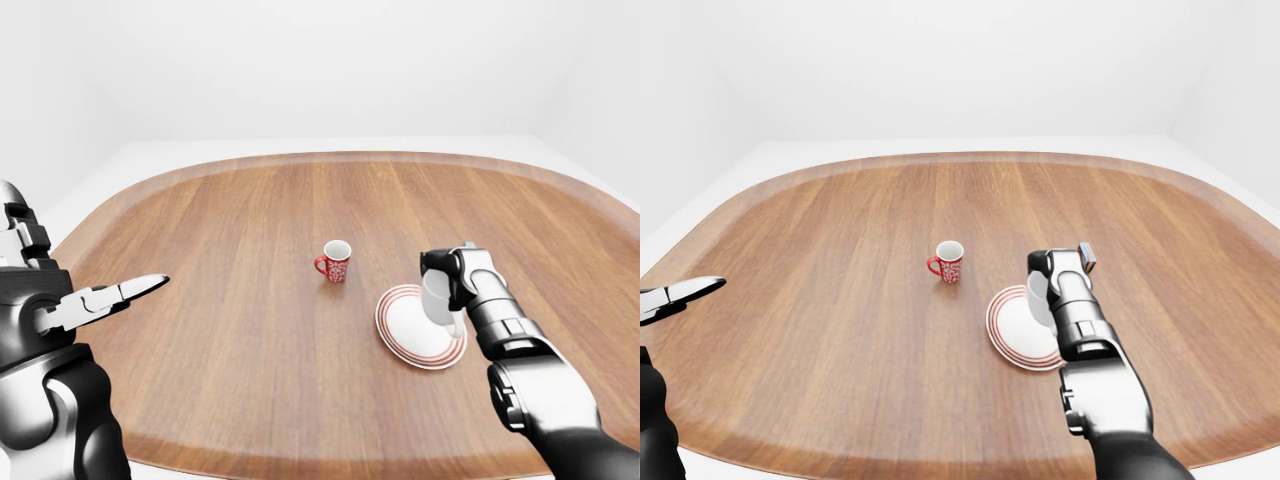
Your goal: Put the white mug on the plate.
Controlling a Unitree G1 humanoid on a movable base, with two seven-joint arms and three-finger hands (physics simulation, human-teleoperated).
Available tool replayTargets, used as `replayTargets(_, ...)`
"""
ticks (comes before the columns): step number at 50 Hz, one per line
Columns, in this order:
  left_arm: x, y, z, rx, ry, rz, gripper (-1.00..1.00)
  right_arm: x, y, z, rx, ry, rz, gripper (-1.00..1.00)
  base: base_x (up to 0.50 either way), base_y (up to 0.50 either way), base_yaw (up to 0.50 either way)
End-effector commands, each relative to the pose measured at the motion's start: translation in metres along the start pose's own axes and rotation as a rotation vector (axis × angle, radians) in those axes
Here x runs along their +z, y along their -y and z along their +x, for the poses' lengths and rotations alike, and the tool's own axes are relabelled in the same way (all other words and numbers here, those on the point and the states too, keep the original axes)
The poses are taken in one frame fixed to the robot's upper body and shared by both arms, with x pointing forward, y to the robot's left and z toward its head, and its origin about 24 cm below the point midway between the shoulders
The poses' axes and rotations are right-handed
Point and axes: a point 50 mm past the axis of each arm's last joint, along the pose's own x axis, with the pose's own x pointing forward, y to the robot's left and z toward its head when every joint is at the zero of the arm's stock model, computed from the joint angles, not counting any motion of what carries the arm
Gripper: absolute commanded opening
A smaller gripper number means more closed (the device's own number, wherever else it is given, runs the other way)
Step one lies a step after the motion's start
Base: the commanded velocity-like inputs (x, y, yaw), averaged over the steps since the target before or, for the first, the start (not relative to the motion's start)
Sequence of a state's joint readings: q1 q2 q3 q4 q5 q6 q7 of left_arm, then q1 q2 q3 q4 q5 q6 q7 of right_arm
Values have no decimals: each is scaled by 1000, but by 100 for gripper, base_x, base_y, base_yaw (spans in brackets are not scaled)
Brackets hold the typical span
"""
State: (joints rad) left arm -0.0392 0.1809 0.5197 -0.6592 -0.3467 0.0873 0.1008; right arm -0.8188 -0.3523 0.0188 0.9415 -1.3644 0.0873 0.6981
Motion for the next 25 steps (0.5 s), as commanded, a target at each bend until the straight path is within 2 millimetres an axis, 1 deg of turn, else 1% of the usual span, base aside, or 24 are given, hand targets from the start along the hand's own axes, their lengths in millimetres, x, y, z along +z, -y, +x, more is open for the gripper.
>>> replayTargets(1,0,0,0,0,-2,0,100,-7,-16,7,67,1,37,-100,0,0,0)
replayTargets(3,0,0,0,0,-1,0,100,-7,-20,9,88,7,47,-100,0,0,0)
replayTargets(10,0,0,0,-1,1,-1,100,-2,-24,12,132,28,73,-100,0,0,0)
replayTargets(12,1,0,0,-1,3,-1,100,1,-29,14,158,38,81,-100,0,0,0)
replayTargets(17,1,0,1,0,5,-2,100,9,-31,16,193,58,90,-100,0,0,0)
replayTargets(19,0,0,1,0,1,-2,100,13,-35,17,215,70,97,-100,0,0,0)
replayTargets(25,-1,1,0,-2,-6,-1,100,18,-30,16,189,81,97,-100,0,0,0)
